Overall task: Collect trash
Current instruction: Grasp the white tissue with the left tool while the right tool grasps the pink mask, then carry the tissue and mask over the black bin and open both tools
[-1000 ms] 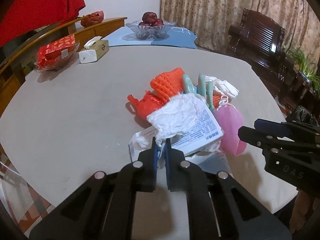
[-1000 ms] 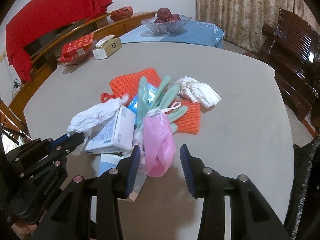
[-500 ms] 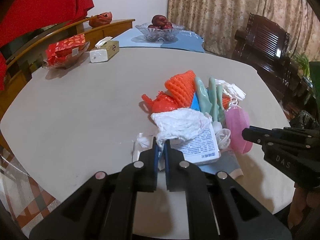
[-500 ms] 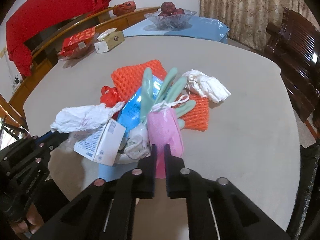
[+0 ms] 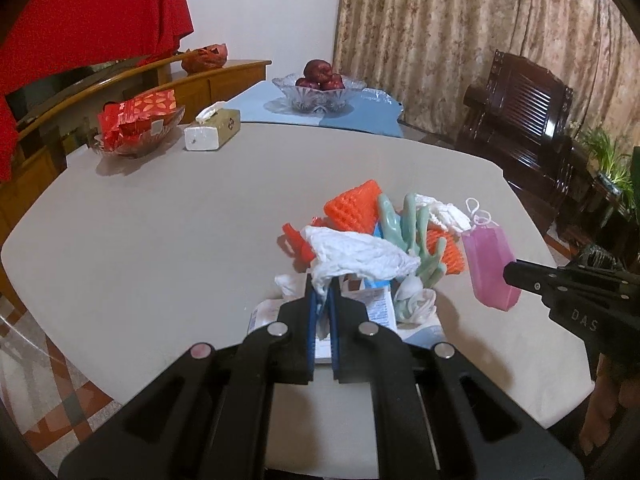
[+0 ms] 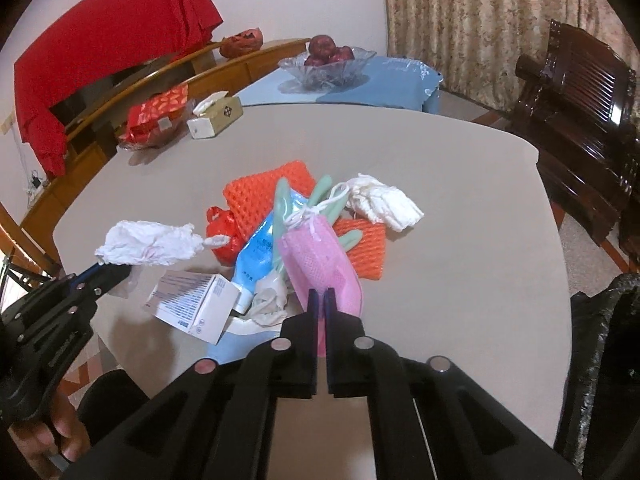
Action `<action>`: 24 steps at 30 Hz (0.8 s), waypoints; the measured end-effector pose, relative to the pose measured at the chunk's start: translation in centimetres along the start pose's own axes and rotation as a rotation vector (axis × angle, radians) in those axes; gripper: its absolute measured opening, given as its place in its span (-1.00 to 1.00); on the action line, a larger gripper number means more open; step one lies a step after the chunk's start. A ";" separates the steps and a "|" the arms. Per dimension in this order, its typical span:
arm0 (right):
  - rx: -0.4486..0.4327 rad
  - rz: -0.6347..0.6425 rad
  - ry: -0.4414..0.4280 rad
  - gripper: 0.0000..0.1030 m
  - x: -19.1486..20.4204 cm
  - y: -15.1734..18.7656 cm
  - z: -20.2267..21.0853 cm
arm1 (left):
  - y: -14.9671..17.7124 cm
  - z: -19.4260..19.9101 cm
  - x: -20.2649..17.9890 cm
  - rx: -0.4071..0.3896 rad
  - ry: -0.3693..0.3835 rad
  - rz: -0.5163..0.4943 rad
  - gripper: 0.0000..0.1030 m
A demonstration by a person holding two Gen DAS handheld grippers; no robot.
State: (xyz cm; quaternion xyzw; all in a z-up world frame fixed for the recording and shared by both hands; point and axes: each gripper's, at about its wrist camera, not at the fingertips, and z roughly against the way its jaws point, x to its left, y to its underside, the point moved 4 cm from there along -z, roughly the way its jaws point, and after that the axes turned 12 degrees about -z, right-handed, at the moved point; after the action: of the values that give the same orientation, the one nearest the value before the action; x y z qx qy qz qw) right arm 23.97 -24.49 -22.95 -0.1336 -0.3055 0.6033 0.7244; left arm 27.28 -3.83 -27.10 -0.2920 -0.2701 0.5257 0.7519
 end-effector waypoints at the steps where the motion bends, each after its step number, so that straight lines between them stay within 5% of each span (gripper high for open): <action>1: -0.003 -0.001 -0.001 -0.94 -0.1 -0.1 0.2 | -0.1 0.1 -0.2 0.000 -0.003 -0.001 -0.91; 24: -0.116 -0.005 0.054 -0.94 -4.1 -0.6 9.9 | -0.5 5.4 -6.9 0.006 0.001 -0.027 -0.91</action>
State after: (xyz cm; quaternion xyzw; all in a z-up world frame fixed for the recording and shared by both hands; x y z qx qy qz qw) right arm 18.14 -30.31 -16.09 -0.1907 -0.3207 0.5790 0.7249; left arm 21.69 -9.69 -23.71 -0.2866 -0.2720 0.5159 0.7601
